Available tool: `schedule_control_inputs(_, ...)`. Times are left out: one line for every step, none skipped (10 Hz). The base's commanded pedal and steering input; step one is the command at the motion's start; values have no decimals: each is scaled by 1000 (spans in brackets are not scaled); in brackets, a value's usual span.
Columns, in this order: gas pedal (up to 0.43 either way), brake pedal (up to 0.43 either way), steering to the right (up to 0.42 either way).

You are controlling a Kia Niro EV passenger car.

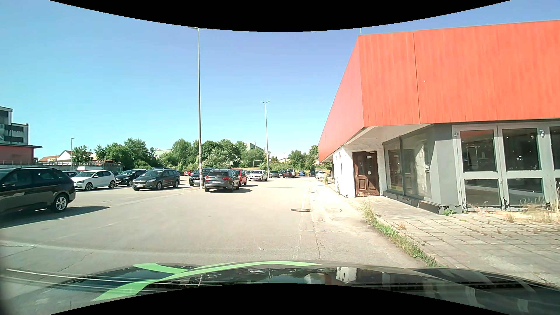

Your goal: Follow the waypoints while adhering to traffic rules and regulations

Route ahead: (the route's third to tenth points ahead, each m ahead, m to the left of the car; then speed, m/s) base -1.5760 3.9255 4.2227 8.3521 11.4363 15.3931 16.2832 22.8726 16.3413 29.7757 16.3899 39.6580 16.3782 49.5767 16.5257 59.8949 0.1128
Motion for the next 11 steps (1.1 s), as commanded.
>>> schedule_control_inputs(79,0,5)
schedule_control_inputs(79,0,5)
schedule_control_inputs(67,0,5)
schedule_control_inputs(67,0,5)
schedule_control_inputs(67,0,5)
schedule_control_inputs(59,0,5)
schedule_control_inputs(47,0,5)
schedule_control_inputs(47,12,5)
schedule_control_inputs(47,37,5)
schedule_control_inputs(47,49,5)
schedule_control_inputs(39,122,5)
